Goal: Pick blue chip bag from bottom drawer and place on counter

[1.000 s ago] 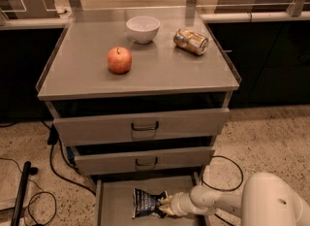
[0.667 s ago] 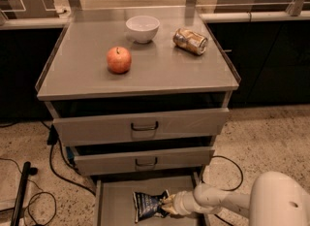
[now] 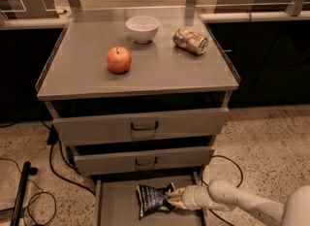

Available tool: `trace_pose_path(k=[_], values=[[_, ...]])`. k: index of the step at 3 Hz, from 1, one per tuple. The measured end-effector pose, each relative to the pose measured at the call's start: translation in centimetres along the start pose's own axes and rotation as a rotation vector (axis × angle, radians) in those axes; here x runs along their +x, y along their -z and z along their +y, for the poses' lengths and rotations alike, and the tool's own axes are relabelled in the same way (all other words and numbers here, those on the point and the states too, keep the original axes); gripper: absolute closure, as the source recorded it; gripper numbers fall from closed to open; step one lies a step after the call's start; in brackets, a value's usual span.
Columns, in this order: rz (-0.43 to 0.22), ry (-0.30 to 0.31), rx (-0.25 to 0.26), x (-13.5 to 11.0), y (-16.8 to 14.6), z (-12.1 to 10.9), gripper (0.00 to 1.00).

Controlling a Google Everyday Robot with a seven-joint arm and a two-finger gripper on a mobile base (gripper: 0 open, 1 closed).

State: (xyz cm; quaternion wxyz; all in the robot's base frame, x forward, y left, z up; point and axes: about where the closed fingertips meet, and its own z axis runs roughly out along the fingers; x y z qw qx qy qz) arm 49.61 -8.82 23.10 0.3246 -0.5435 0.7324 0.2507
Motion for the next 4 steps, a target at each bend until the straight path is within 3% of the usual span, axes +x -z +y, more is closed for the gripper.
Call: trace_pose_path(k=[1,3,4], values=[[-0.024,0.022,-0.015,-2.2,3.1,0.2,1.0],[0.058,0.141,-0.008,-7.8,11.3,2.1,1.0],[0.074,0.174,0.026,-11.4,15.9,2.3,1.0]])
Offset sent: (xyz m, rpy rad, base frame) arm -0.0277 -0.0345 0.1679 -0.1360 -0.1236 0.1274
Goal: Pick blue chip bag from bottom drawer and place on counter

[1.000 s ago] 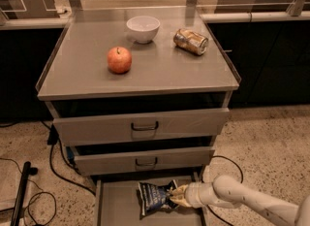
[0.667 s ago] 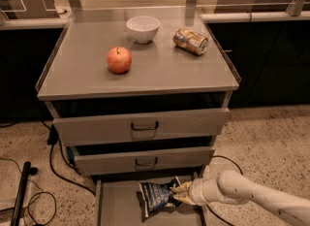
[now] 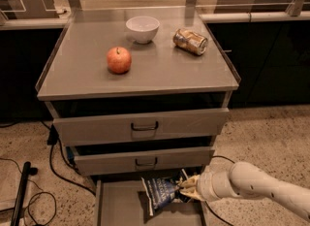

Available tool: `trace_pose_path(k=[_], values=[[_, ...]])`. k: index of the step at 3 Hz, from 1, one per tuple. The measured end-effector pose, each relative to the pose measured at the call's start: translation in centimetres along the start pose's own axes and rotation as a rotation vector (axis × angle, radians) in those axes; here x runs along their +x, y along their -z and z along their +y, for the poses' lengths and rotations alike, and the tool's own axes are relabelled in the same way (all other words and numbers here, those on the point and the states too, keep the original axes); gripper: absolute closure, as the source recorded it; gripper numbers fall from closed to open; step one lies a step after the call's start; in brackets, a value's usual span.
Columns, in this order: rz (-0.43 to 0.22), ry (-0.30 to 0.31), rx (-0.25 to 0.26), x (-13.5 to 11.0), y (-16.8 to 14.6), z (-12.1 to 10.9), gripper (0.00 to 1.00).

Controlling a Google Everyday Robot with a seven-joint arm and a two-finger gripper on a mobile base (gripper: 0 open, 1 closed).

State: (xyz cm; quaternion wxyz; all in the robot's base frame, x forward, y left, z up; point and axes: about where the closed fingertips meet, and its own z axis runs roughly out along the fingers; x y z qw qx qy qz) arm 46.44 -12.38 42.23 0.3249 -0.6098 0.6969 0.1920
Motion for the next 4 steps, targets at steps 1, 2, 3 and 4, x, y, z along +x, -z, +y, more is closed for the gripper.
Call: trace_pose_path(k=[1,2,3,4], values=[[0.01,0.025,0.064,-3.6,5.6,-1.4,1.0],[0.025,0.054,0.141,-7.1,11.0,-3.8,1.0],[0.04,0.077,0.192,-9.6,14.8,-5.9,1.0],[0.039,0.09,0.193,-10.2,15.0,-5.9,1.0]])
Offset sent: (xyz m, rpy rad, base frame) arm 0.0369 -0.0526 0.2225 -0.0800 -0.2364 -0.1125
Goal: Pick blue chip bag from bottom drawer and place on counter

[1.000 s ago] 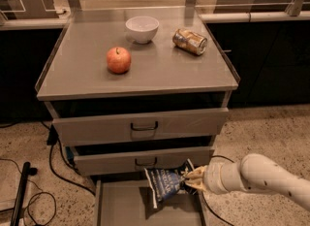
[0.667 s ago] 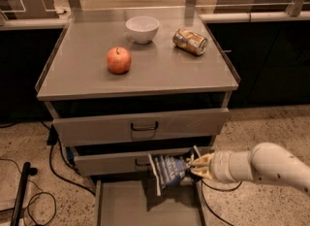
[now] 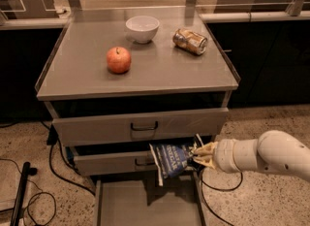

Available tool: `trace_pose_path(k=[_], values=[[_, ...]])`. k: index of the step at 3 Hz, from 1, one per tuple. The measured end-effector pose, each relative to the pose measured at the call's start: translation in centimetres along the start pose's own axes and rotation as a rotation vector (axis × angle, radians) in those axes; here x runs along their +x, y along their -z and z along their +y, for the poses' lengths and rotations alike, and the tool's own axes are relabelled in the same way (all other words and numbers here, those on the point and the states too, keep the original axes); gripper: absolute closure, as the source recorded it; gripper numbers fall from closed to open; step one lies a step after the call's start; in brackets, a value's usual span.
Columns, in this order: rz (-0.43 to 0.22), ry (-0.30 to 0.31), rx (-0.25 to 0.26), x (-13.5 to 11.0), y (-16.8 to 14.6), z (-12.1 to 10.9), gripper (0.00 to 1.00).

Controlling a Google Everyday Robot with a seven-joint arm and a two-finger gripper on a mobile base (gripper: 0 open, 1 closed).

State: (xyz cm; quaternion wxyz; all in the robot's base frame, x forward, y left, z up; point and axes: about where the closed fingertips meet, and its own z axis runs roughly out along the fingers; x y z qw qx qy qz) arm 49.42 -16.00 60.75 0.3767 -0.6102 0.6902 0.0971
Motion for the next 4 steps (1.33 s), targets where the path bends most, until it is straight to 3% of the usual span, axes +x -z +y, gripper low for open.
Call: trace_pose_path(k=[1,2,3,4], values=[[-0.008,0.045,0.008,-2.3,1.1,-0.8,1.0],[-0.046,0.144,0.069,-8.2,6.9,-2.4,1.0],[-0.065,0.199,0.117,-11.4,11.1,-2.7,1.0],[-0.1,0.206,0.162,-13.4,15.5,-4.4,1.0]])
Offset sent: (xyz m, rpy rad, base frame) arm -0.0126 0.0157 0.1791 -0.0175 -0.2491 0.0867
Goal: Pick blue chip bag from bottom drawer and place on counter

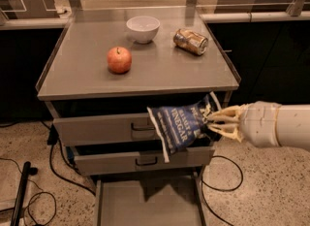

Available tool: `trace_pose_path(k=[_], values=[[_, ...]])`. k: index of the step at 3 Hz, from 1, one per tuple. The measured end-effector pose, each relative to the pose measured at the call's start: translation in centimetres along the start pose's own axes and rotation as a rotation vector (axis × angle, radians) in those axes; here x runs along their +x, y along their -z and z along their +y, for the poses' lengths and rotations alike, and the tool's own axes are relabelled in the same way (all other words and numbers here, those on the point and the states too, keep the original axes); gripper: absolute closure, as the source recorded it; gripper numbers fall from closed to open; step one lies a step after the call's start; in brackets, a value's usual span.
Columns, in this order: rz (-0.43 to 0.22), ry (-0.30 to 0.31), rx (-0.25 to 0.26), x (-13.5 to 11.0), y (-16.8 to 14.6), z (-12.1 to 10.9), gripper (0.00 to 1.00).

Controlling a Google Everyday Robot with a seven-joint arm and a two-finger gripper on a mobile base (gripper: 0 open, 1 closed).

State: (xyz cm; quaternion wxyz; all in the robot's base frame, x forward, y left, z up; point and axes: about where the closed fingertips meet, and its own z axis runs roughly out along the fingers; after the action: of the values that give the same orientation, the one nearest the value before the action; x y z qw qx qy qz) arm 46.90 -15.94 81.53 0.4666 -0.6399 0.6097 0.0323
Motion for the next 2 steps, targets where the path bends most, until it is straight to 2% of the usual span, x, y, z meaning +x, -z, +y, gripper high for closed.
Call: trace_pose_path(k=[1,2], values=[[-0.039,-0.006,0.113,-1.87,4.02,-6.66,1.0],[-0.041,-0.007,0.119,-2.01,3.33,-6.91,1.0]])
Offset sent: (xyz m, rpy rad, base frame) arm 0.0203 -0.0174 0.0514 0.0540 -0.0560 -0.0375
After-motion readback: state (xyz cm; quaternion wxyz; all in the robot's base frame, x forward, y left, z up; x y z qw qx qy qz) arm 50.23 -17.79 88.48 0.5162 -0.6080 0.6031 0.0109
